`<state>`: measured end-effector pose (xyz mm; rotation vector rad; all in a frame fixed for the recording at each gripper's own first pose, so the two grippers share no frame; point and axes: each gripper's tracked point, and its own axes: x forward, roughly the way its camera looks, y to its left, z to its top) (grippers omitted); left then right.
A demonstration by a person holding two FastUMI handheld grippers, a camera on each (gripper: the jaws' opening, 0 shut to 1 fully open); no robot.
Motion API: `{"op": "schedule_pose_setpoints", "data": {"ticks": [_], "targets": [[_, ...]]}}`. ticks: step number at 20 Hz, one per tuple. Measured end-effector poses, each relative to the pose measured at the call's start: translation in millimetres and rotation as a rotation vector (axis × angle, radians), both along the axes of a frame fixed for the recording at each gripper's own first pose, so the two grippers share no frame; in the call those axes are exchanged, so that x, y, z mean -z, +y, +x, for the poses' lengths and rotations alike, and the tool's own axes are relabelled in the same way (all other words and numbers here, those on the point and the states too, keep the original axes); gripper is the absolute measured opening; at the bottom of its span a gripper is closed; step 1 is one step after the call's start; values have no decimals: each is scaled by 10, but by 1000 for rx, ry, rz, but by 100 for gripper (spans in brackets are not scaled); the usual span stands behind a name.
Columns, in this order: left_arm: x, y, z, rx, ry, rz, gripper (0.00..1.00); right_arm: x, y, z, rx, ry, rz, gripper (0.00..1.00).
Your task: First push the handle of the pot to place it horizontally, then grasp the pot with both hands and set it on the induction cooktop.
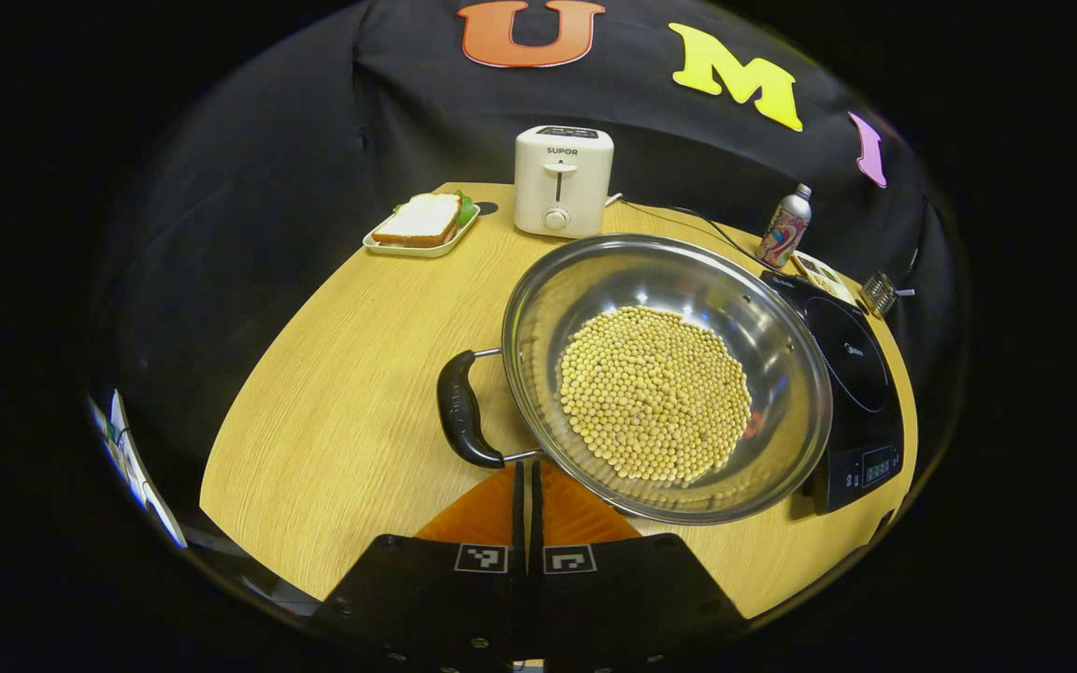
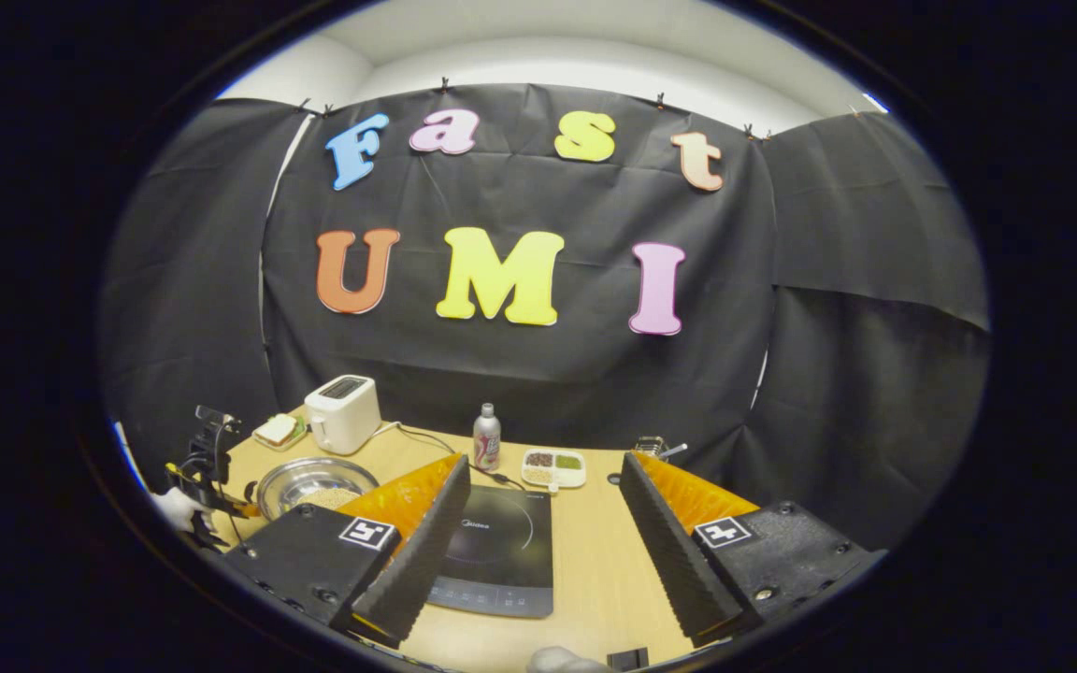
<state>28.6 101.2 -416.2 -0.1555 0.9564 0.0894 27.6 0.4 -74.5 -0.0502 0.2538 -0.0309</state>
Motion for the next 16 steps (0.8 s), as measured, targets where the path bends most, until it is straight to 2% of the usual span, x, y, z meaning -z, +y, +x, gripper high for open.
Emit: {"op": "schedule_pose_setpoints", "data": {"ticks": [1,2,3,4,7,8,9,15,16], "targets": [[8,25,25,-8,1,-3,0,15,10,13,-1,2,-2,100],[14,45,36,-15,3,-5,0,7,13,19,1,1,-5,97],[20,63,48,-19,5,-7,0,7,4,27,2,1,-7,100],[22,82,66,-23,4,-10,0,-4,8,33,4,2,-8,97],[36,133,136,-29,4,-7,0,8,26,60,7,5,-10,97],[38,147,161,-32,5,-7,0,1,34,66,7,5,-9,100],[45,155,187,-36,4,-10,0,1,40,66,6,7,-9,97],[57,228,295,-43,2,-8,0,28,83,108,6,14,-14,97],[54,242,312,-47,2,-11,10,30,83,115,8,15,-14,97]]}}
